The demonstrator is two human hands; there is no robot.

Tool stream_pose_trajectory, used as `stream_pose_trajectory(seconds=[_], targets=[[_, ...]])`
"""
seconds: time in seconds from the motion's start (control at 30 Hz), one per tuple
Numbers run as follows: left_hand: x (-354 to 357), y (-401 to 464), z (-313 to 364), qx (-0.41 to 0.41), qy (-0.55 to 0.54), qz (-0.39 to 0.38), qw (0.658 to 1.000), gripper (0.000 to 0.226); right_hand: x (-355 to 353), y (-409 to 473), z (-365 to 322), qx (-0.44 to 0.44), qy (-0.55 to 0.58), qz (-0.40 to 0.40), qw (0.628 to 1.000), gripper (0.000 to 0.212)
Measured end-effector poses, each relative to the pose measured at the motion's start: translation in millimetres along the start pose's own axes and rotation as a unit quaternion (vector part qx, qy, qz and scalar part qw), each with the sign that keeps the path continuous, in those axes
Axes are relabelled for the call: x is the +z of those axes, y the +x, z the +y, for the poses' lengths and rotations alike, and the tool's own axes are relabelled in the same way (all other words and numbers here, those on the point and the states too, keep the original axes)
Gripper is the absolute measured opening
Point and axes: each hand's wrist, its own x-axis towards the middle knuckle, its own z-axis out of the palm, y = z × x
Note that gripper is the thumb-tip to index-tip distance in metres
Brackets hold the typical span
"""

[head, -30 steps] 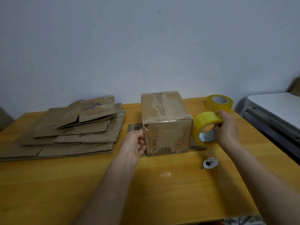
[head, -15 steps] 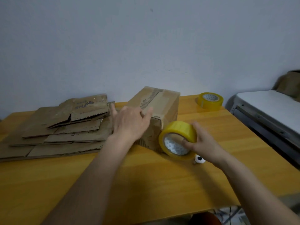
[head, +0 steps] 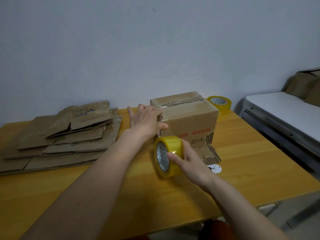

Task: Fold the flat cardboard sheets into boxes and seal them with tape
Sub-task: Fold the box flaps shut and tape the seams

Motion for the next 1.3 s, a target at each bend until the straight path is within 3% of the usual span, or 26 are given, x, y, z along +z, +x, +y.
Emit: stream_pose_trajectory(seconds=[0.13,0.2,0.27,0.37,0.43,0.53,0.67,0.73,0.83,0.9,1.0,1.13,1.3], targets=[[6,2,-3,-0.030,-0.071,0.017,0.997,0.066,0,0,9,0.029,0.010,0.011,0.999,0.045],[11,0,-5,-0.036,-0.092,0.027,0.995,0.072,-11,1,12,0.004,-0.025,0.034,0.999,0.035],[17,-5,-5,-0.033,-0.117,0.043,0.992,0.078,-29,1,21,-0.017,-0.165,0.091,0.982,0.022],[26,-14,-4,-0.039,-0.225,0.061,0.972,0.087,-59,1,43,0.095,-0.431,0.088,0.893,0.030],[32,-21,1,-0.070,-0.314,0.063,0.945,0.097,-70,1,57,0.163,-0.503,0.027,0.848,0.031],[42,-30,6,-0.187,-0.440,0.060,0.876,0.113,-74,2,69,0.174,-0.464,0.037,0.868,0.023],[53,-40,10,-0.288,-0.545,0.020,0.787,0.099,-75,-1,65,0.194,-0.430,0.021,0.881,0.014],[56,-40,11,-0.284,-0.554,0.016,0.782,0.086,-75,-4,59,0.161,-0.371,0.050,0.913,0.016],[54,-38,12,-0.272,-0.578,0.003,0.769,0.066,-67,0,27,-0.010,-0.239,0.135,0.961,0.011],[54,-38,12,-0.270,-0.604,-0.011,0.750,0.059,-56,12,2,-0.139,-0.245,0.147,0.948,0.015],[54,-38,14,-0.263,-0.636,-0.018,0.726,0.055,-36,35,-24,-0.244,-0.306,0.129,0.911,0.021],[61,-41,14,-0.274,-0.660,-0.010,0.699,0.046,-26,56,-30,-0.275,-0.352,0.092,0.890,0.026],[66,-42,17,-0.281,-0.651,-0.012,0.706,0.034,-23,59,-25,-0.291,-0.389,0.091,0.869,0.023]])
